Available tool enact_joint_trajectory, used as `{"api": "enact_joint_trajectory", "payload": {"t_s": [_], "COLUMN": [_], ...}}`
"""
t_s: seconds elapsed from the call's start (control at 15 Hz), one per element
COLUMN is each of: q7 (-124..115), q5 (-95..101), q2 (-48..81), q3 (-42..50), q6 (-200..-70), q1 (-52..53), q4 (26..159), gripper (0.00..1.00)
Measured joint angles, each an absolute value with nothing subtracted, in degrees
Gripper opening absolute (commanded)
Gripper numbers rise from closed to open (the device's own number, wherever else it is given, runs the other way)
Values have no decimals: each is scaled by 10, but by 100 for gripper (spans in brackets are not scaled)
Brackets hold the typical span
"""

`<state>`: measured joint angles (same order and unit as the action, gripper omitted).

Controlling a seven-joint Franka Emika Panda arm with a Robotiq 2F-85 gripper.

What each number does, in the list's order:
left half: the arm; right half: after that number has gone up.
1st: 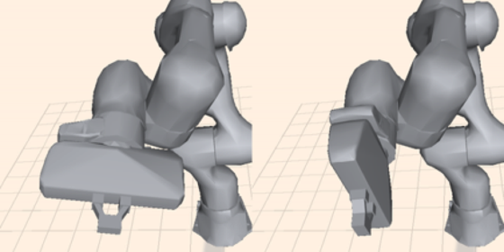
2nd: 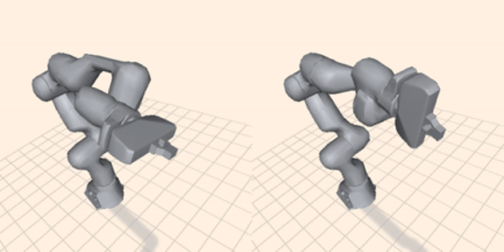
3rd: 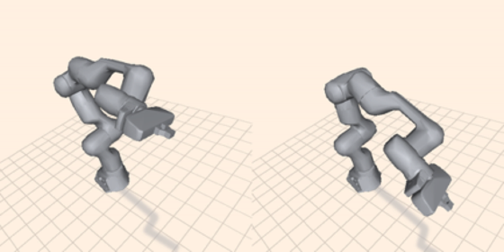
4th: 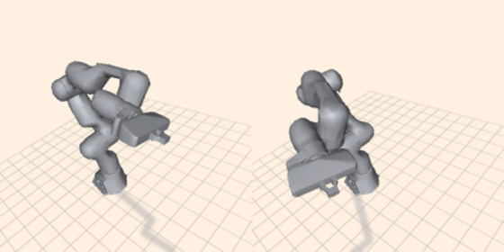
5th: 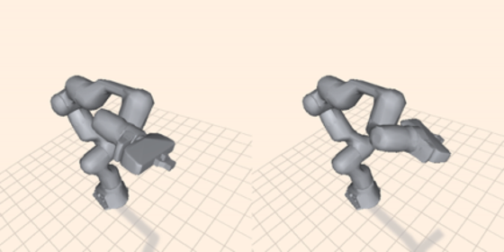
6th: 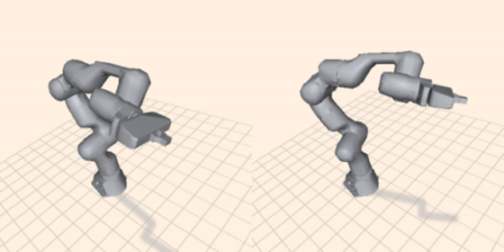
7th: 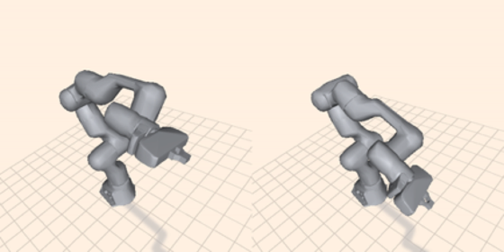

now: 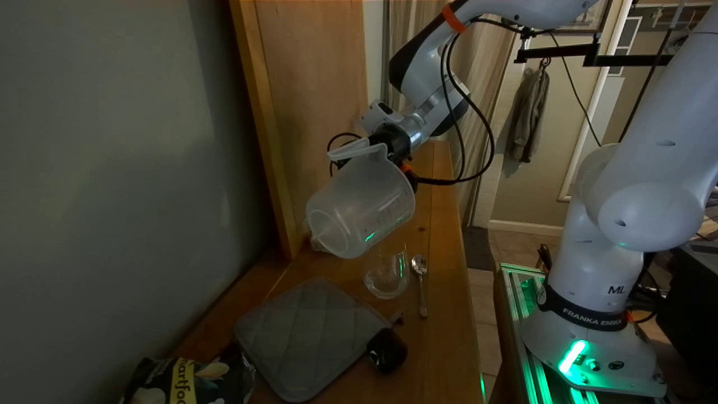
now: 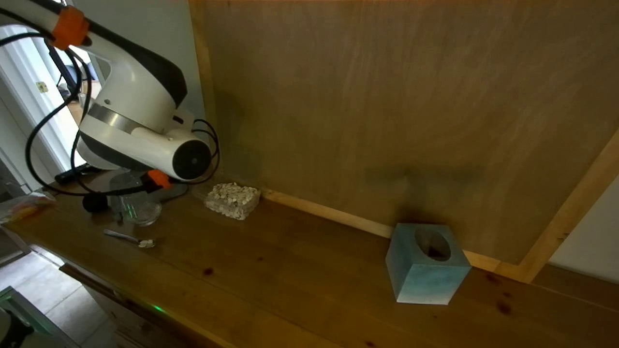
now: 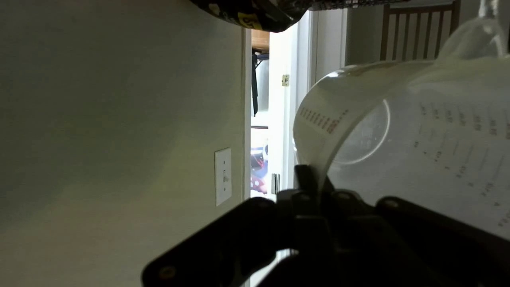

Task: Pour the water in the jar into the glass cup

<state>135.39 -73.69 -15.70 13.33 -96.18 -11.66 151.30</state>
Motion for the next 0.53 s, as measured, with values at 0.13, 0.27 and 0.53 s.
{"api": "enact_joint_trajectory", "payload": {"t_s": [0.13, 0.27, 0.53], "q7": [1353, 1350, 1339], "q5": [-737, -737, -737], "q2": [-157, -157, -157], "q3": [131, 128, 120], "q6": [-962, -963, -974], "q1": [-117, -117, -117], "q4": [1513, 1513, 1513], "gripper": [1, 1, 1]}}
